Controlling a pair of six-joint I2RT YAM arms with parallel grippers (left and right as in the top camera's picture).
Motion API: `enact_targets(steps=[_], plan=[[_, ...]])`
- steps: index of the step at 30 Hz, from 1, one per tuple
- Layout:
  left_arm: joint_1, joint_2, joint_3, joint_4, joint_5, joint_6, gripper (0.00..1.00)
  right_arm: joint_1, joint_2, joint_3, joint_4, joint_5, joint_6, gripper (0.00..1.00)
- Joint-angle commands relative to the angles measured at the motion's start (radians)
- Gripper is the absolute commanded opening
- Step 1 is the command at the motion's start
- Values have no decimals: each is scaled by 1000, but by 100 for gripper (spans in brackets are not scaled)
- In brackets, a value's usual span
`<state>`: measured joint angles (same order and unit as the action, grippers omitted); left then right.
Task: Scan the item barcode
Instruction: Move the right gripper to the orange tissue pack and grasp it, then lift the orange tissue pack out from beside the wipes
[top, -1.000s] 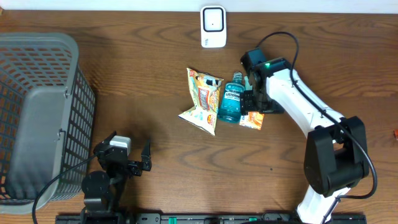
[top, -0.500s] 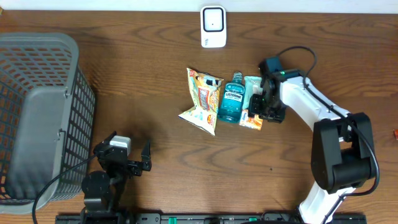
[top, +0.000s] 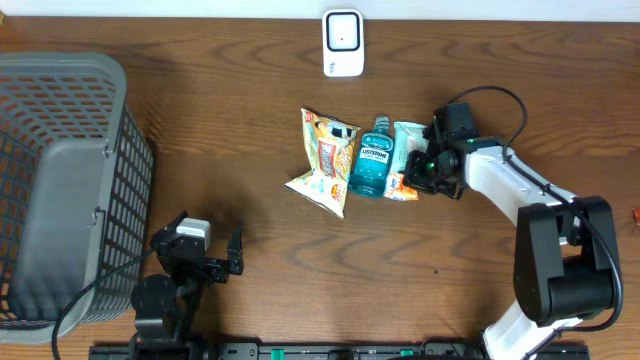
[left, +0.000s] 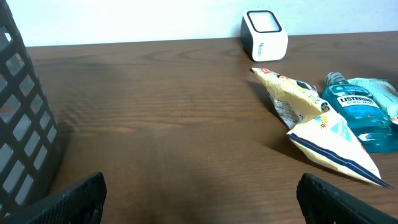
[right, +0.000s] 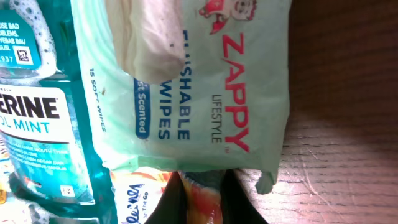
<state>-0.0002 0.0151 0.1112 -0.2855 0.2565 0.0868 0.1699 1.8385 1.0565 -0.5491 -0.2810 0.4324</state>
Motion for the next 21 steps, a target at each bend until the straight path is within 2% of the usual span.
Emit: enact_targets(steps=[1,6,8,13,17,21], plan=[[6,-5,-16,-21,5,14,98,-33,31,-9,-83,-129,0,1],[6,-5,-16,-21,5,14,98,-103,-14,68,-297,-343,-43,1],[6,-5,-16,-21,5,14,98,-150,-33,99,-458,-447,-48,1],[6,-5,-16,-21,5,14,98,-204,-41,103,-655,-624,-44,1],[6,-5,-16,-21,5,14,98,-209,-41,103,-849,-700,-44,1],[6,-5,-16,-21,5,14,98,-200,-41,102,-968,-713,-45,1]])
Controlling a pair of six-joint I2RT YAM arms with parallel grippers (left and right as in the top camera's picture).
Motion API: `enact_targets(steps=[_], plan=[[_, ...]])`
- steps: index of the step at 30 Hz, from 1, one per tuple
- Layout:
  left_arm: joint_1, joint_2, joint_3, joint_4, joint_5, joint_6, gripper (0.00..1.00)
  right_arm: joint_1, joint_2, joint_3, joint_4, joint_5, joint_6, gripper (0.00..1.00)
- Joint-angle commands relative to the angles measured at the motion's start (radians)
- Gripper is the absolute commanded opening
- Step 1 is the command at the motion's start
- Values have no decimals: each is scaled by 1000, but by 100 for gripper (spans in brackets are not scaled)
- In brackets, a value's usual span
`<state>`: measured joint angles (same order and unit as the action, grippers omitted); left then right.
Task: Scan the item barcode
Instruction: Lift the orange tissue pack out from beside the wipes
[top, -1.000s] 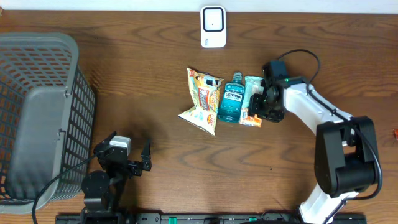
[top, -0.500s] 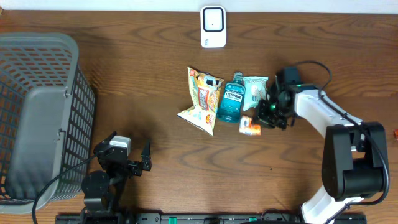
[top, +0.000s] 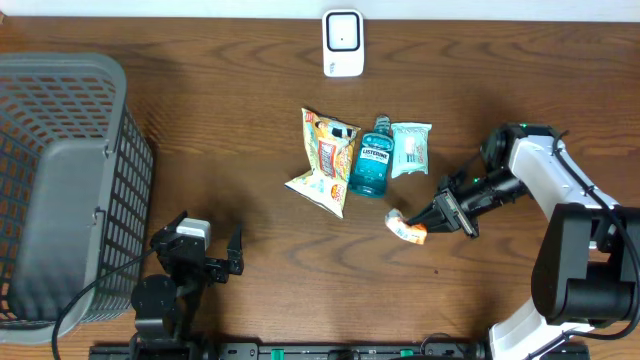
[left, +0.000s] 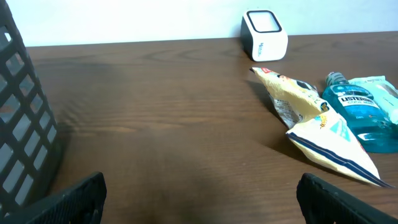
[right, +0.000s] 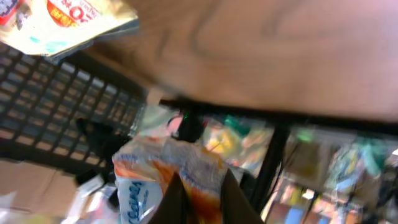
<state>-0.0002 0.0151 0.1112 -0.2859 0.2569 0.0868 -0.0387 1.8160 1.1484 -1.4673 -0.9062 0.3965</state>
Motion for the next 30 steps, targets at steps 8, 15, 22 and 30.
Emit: enact_targets(steps=[8,15,22,30], plan=[[6,-5,-16,-20,5,14,98,31,-19,9,-236,-89,-234,1],[6,-5,-16,-20,5,14,98,120,-31,8,-235,-88,-244,1],[6,-5,-16,-20,5,14,98,222,-31,8,-235,-92,-232,1],[6,-5,-16,-20,5,14,98,283,-31,8,-235,-92,-211,1]])
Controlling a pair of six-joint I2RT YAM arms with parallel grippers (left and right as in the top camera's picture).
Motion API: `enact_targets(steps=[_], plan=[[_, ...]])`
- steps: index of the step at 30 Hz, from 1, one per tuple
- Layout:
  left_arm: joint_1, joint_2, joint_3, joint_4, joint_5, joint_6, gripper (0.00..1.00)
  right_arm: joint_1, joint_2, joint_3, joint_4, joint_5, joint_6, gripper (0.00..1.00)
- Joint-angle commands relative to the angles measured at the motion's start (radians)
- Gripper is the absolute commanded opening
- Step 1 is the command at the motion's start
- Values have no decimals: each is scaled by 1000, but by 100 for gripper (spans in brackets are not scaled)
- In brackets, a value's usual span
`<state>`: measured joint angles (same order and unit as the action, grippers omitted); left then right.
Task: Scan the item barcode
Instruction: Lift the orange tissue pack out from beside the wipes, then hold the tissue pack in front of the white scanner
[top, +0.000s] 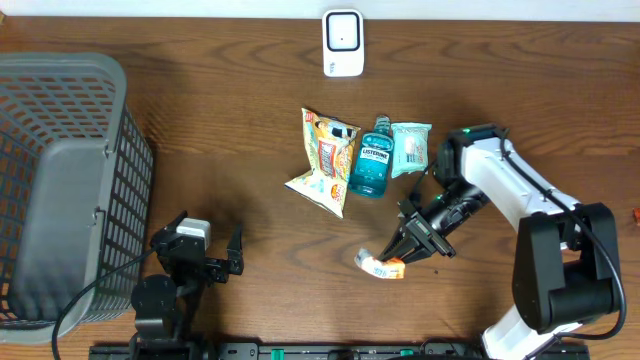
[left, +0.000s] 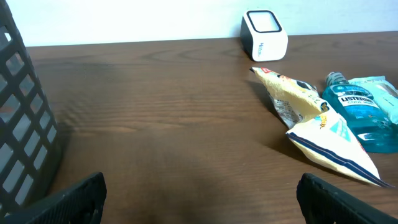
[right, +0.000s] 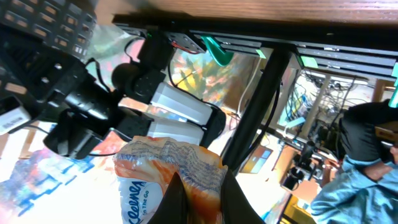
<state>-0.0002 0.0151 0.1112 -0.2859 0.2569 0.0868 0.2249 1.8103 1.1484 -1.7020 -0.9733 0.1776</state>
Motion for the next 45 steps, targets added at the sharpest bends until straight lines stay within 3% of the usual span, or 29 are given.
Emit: enact_targets(steps=[1,8,17,20,23,28,35,39,45], plan=[[6,-5,-16,-20,5,14,98,25,-26,8,-1,-24,8,1],[6,-5,-16,-20,5,14,98,89,-62,8,-1,-67,8,1],[6,-5,-16,-20,5,14,98,197,-322,8,34,-80,9,1],[6,-5,-16,-20,5,14,98,192,-402,8,159,-48,23,1],[6,-5,-16,-20,5,14,98,192,-458,8,361,55,142,1],[6,-5,-16,-20,5,14,98,209,-517,8,676,348,275,1],[6,-5,-16,-20,5,14,98,217,-525,8,1033,766,277,1],[6,-5,-16,-20,5,14,98,222,-492,8,1176,948,173,1],[6,-5,-16,-20,5,14,98,222,-402,8,1396,961,-120,1]])
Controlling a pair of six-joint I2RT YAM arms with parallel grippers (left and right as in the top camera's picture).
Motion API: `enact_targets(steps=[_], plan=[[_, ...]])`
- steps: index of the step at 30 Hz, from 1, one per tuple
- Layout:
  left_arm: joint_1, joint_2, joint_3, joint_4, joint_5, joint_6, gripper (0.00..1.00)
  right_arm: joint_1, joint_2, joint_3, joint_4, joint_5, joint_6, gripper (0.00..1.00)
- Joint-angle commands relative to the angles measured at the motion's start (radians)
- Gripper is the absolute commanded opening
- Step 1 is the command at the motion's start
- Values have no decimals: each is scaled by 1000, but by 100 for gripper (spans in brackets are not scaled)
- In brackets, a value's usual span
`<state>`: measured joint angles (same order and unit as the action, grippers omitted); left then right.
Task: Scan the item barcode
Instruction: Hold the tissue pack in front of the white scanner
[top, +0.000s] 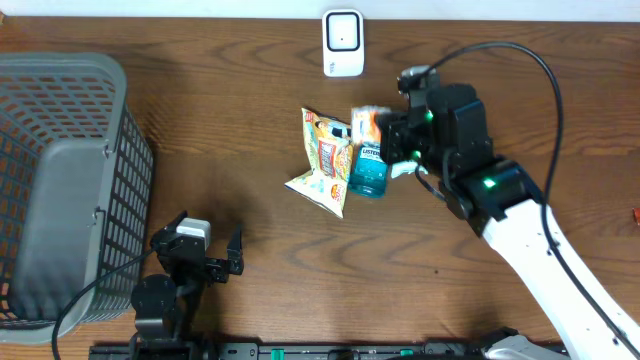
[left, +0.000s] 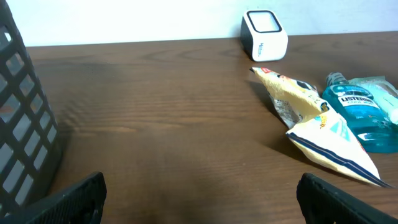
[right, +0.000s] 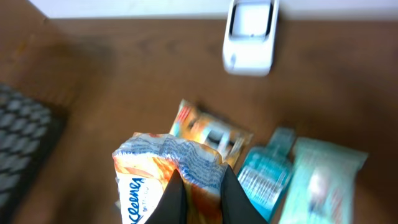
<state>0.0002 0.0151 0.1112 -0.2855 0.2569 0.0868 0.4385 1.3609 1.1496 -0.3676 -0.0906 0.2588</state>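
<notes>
My right gripper (right: 200, 182) is shut on an orange and white Kleenex tissue pack (right: 155, 177), held in the air. In the overhead view the pack (top: 367, 122) hangs above the row of items, with the right gripper (top: 388, 132) just right of it. The white barcode scanner (top: 342, 42) stands at the table's back edge, beyond the pack; the right wrist view shows this scanner (right: 250, 36) straight ahead, across the table. My left gripper (top: 206, 262) rests open at the front left, its fingers (left: 74, 198) wide apart over bare wood.
A yellow chips bag (top: 322, 160), a blue mouthwash bottle (top: 368, 175) and a pale green wipes pack (right: 320, 180) lie side by side mid-table under my right arm. A grey mesh basket (top: 60, 180) fills the left side.
My right gripper, still shut on the tissue pack, was low near the table's front edge. Now it is raised over the row of items, facing the scanner.
My right gripper was first shut on the tissue pack where it lay by the mouthwash and wipes. Then the pack was off to the front right, then nearer the front edge. Now it hangs above the items. The left arm never moved.
</notes>
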Motion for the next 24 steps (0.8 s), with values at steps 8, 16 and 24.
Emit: enact_targets(steps=[8,16,24], plan=[[5,-5,-16,-21,5,14,98,8,243,7,452,78,-330,1],[5,-5,-16,-21,5,14,98,7,494,7,935,77,-468,1],[5,-5,-16,-21,5,14,98,-24,669,22,1273,49,-480,1]])
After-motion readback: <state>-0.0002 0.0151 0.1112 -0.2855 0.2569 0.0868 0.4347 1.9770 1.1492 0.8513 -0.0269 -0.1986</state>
